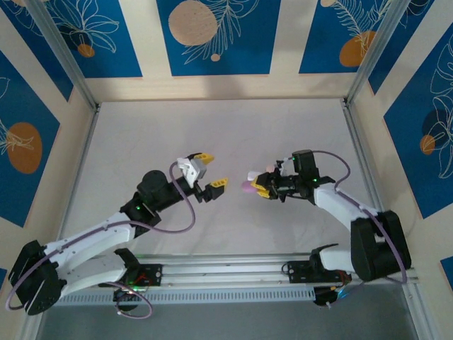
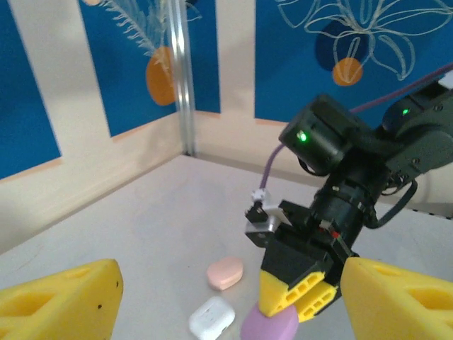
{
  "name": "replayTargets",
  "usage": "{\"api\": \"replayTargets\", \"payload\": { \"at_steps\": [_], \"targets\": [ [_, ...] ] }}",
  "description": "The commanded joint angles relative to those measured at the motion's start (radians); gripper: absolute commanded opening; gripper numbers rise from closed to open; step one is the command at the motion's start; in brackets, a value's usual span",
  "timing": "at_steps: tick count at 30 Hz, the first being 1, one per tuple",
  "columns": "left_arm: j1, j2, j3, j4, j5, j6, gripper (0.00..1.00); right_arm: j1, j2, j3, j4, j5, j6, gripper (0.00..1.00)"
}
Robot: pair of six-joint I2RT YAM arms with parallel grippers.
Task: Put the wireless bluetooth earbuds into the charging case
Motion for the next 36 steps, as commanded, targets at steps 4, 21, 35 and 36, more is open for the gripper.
{"api": "replayTargets", "payload": {
  "at_steps": [4, 21, 35, 36],
  "targets": [
    [-0.005, -0.057, 0.009, -0.141, -0.105, 0.011, 0.82, 0.055, 0.148, 0.006, 0.120, 0.068, -0.005, 0.19],
    [-0.002, -0.102, -0.011, -0.160, -0.155, 0.029, 0.86, 0.154, 0.394, 0.128, 0.080, 0.157, -0.050, 0.27],
    [-0.002, -0.090, -0.020, -0.137, -0.241, 0.025, 0.87, 0.101, 0.185, 0.177, -0.292, 0.355, -0.195, 0.55],
    [-0.003, -0.086, -0.020, -0.140, -0.251, 0.025, 0.87, 0.096, 0.139, 0.186, -0.328, 0.397, -0.209, 0.55]
  ]
}}
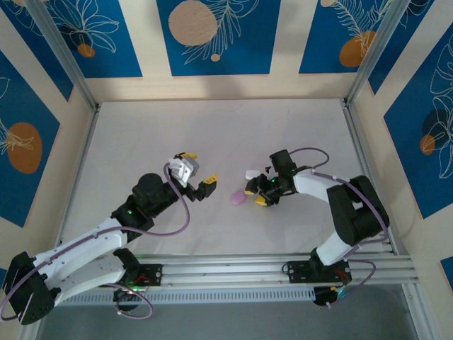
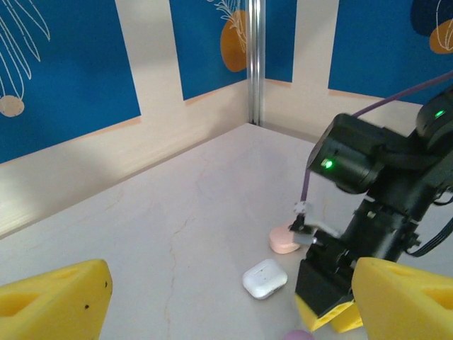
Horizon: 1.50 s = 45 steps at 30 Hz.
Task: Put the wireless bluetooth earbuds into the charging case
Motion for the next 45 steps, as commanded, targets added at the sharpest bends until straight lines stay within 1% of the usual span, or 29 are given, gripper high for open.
{"api": "replayTargets", "payload": {
  "at_steps": [1, 5, 7, 9, 11, 12, 15, 17, 19, 21, 23, 25, 27, 30, 31, 32, 34, 37, 39, 41, 42, 43, 44, 45],
  "targets": [
    [-0.002, 0.003, -0.008, 0.007, -0.047, 0.010, 0.88, -0.018, -0.139, 0.046, -0.182, 0.148, -0.077, 0.55],
    [0.003, 0.005, -0.014, -0.019, -0.139, 0.012, 0.91, -0.018, -0.383, 0.093, -0.311, 0.432, -0.124, 0.57],
    [0.012, 0.005, -0.024, -0.020, -0.195, 0.009, 0.94, -0.019, -0.499, 0.100, -0.337, 0.591, -0.137, 0.61],
    [0.028, 0.006, -0.035, -0.018, -0.234, 0.008, 0.99, -0.026, -0.616, 0.066, -0.296, 0.755, -0.171, 0.68],
    [0.052, 0.007, -0.041, -0.026, -0.261, 0.004, 1.00, -0.037, -0.705, -0.002, -0.188, 0.845, -0.257, 0.76],
    [0.068, 0.005, -0.041, -0.037, -0.277, 0.003, 1.00, -0.052, -0.743, -0.041, -0.117, 0.861, -0.318, 0.78],
    [0.123, 0.000, -0.051, -0.066, -0.327, -0.001, 1.00, -0.102, -0.799, -0.157, 0.076, 0.852, -0.473, 0.85],
    [0.179, -0.006, -0.061, -0.092, -0.346, -0.001, 1.00, -0.145, -0.778, -0.208, 0.169, 0.816, -0.539, 0.88],
    [0.256, -0.013, -0.079, -0.111, -0.366, -0.018, 1.00, -0.192, -0.713, -0.229, 0.220, 0.768, -0.587, 0.89],
    [0.347, -0.017, -0.106, -0.115, -0.369, -0.048, 1.00, -0.244, -0.606, -0.243, 0.274, 0.687, -0.653, 0.89],
    [0.410, -0.018, -0.130, -0.104, -0.372, -0.063, 1.00, -0.265, -0.496, -0.239, 0.327, 0.680, -0.700, 0.89],
    [0.454, -0.014, -0.154, -0.085, -0.367, -0.059, 1.00, -0.268, -0.408, -0.256, 0.420, 0.682, -0.739, 0.89],
    [0.493, 0.004, -0.170, -0.070, -0.356, -0.055, 1.00, -0.269, -0.346, -0.299, 0.589, 0.630, -0.777, 0.89],
    [0.533, 0.050, -0.166, -0.069, -0.349, -0.049, 1.00, -0.276, -0.274, -0.335, 0.767, 0.543, -0.814, 0.89],
    [0.542, 0.064, -0.166, -0.066, -0.346, -0.044, 1.00, -0.280, -0.250, -0.336, 0.802, 0.527, -0.820, 0.89],
    [0.552, 0.082, -0.167, -0.052, -0.343, -0.043, 1.00, -0.283, -0.231, -0.315, 0.789, 0.515, -0.825, 0.88],
    [0.570, 0.125, -0.184, 0.002, -0.336, -0.038, 1.00, -0.299, -0.206, -0.316, 0.837, 0.456, -0.837, 0.87],
    [0.583, 0.197, -0.210, 0.104, -0.311, -0.034, 1.00, -0.332, -0.173, -0.380, 1.036, 0.327, -0.858, 0.87],
    [0.586, 0.249, -0.217, 0.162, -0.300, -0.025, 1.00, -0.341, -0.116, -0.411, 1.138, 0.295, -0.860, 0.87],
    [0.588, 0.303, -0.235, 0.250, -0.285, 0.001, 1.00, -0.340, -0.036, -0.437, 1.275, 0.298, -0.861, 0.87],
    [0.589, 0.338, -0.250, 0.318, -0.280, 0.009, 1.00, -0.337, -0.033, -0.425, 1.242, 0.323, -0.854, 0.87],
    [0.589, 0.370, -0.262, 0.379, -0.270, 0.018, 1.00, -0.333, -0.053, -0.400, 1.164, 0.351, -0.851, 0.87],
    [0.591, 0.400, -0.268, 0.433, -0.265, 0.035, 1.00, -0.330, -0.043, -0.376, 1.141, 0.419, -0.825, 0.87],
    [0.591, 0.417, -0.261, 0.443, -0.244, 0.040, 1.00, -0.337, -0.026, -0.362, 1.137, 0.470, -0.793, 0.96]
  ]
}}
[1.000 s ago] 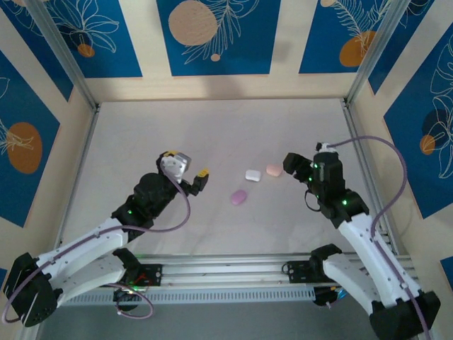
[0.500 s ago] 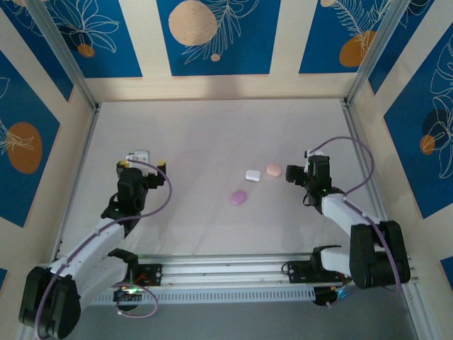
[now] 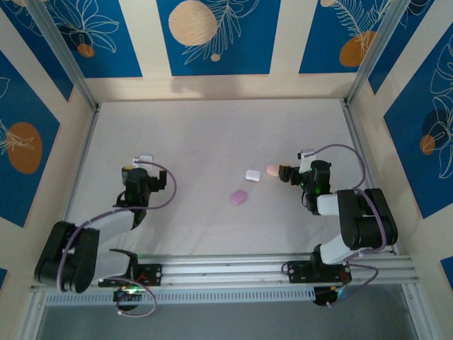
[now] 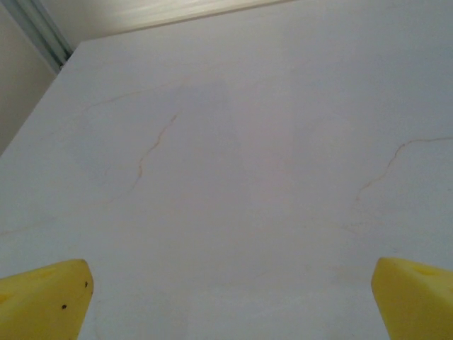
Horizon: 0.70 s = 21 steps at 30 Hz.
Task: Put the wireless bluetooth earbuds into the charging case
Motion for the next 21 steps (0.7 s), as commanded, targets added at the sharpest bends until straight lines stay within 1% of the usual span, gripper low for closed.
{"api": "replayTargets", "payload": {
  "at_steps": [1, 4, 6, 8, 9, 10, 11, 13, 14, 15, 16, 17, 21],
  "targets": [
    [0.016, 0.059, -0.007, 0.217, 0.059, 0.051, 1.00, -0.021, -0.003, 0.043, 0.042, 0.070, 0.046, 0.99],
    [0.026, 0.111, 0.016, 0.249, 0.087, 0.101, 1.00, 0.000, -0.001, 0.037, 0.063, 0.137, 0.047, 0.99],
    [0.047, 0.180, -0.009, 0.374, 0.131, 0.109, 1.00, 0.001, -0.002, 0.033, 0.071, 0.163, 0.055, 0.99],
    [0.066, 0.263, -0.052, 0.542, 0.122, 0.088, 1.00, 0.010, 0.001, 0.029, 0.080, 0.183, 0.050, 0.99],
    [0.080, 0.288, -0.069, 0.583, 0.130, 0.064, 1.00, 0.008, 0.000, 0.030, 0.078, 0.179, 0.053, 0.99],
    [0.086, 0.317, -0.076, 0.637, 0.130, 0.068, 1.00, 0.004, 0.001, 0.034, 0.071, 0.169, 0.055, 0.99],
    [0.088, 0.319, -0.077, 0.631, 0.126, 0.064, 1.00, 0.003, -0.002, 0.031, 0.073, 0.170, 0.054, 0.99],
    [0.099, 0.290, -0.040, 0.514, 0.127, 0.040, 1.00, 0.004, -0.001, 0.033, 0.071, 0.169, 0.054, 0.99],
    [0.106, 0.299, -0.008, 0.467, 0.093, 0.030, 1.00, 0.005, -0.001, 0.032, 0.073, 0.169, 0.054, 0.99],
    [0.113, 0.294, 0.044, 0.350, 0.069, 0.001, 1.00, 0.005, -0.001, 0.032, 0.074, 0.172, 0.053, 0.99],
    [0.136, 0.285, 0.054, 0.334, 0.108, -0.017, 1.00, 0.005, -0.001, 0.032, 0.071, 0.171, 0.053, 0.99],
    [0.148, 0.292, 0.040, 0.371, 0.116, -0.021, 1.00, 0.005, -0.001, 0.032, 0.074, 0.171, 0.053, 0.99],
    [0.147, 0.291, 0.038, 0.369, 0.115, -0.018, 1.00, 0.005, -0.001, 0.034, 0.071, 0.170, 0.053, 0.99]
  ]
}}
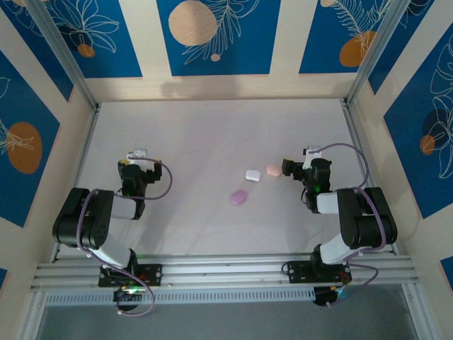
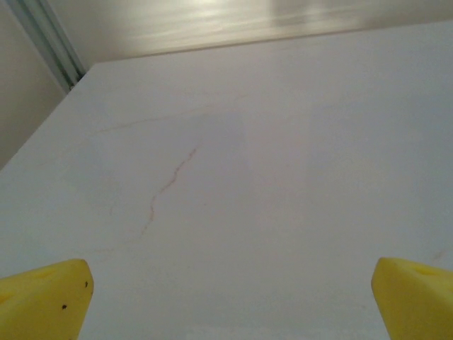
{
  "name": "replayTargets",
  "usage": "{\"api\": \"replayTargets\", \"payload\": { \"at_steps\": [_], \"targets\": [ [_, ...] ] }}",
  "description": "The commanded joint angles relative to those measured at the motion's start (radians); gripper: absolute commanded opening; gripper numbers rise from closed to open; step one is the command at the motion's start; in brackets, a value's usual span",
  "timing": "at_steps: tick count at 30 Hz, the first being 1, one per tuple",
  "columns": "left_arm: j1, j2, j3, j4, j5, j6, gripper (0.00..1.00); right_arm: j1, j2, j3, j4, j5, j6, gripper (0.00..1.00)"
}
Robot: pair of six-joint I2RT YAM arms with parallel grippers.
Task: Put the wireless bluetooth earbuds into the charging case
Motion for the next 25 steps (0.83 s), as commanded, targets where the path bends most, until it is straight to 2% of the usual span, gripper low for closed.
{"api": "replayTargets", "payload": {
  "at_steps": [1, 25],
  "targets": [
    [0.008, -0.012, 0.002, -0.016, 0.013, -0.029, 1.00, 0.004, -0.002, 0.016, 0.040, 0.026, 0.004, 0.99],
    [0.006, -0.013, 0.003, -0.017, 0.040, -0.015, 1.00, 0.004, -0.002, 0.016, 0.040, 0.025, 0.004, 0.99]
  ]
}}
